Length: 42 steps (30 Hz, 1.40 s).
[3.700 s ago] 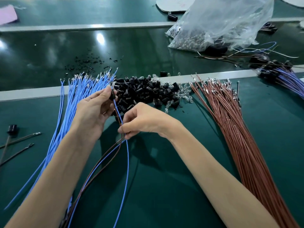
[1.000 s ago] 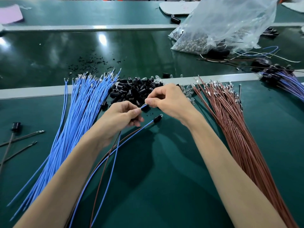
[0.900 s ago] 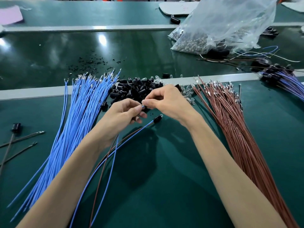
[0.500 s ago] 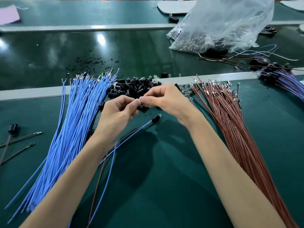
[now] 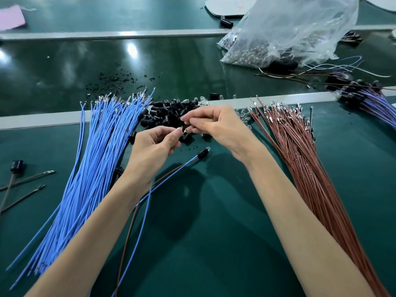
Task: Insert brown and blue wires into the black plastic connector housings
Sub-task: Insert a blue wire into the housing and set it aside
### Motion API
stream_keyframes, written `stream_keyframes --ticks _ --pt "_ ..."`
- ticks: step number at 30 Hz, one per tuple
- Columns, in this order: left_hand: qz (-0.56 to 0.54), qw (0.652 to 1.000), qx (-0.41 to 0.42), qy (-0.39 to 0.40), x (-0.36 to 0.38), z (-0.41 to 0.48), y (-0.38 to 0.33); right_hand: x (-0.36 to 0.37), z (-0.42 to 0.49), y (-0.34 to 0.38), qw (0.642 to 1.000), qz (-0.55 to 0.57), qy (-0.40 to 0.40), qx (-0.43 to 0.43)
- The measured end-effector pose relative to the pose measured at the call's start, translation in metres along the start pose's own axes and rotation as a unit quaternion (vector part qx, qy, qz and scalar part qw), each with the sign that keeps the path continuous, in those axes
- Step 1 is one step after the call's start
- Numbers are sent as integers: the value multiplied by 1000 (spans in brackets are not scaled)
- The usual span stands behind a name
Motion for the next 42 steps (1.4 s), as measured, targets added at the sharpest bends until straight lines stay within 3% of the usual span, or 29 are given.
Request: stream_keyframes --ticks 13,24,36,42 --pt "11 999 4 -35 -4 1 2 2 -1 -2 999 -6 28 -28" --pt "16 999 -7 -37 -6 2 2 4 1 3 995 -62 -2 -80" --pt "-44 996 -64 -35 -9 0 2 7 -1 7 982 -59 -38 -175" --pt "-98 989 -111 16 -3 -2 6 8 -6 16 953 -118 -36 -277"
Point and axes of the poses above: each hand's wrist, its own z-axis towards the middle knuckle, its own x-axis out of the palm, y = z × x, the point moved 6 cm from there along z, towards the middle knuckle, and after that the axes turned 6 degrees about z, right-handed, at the moved point
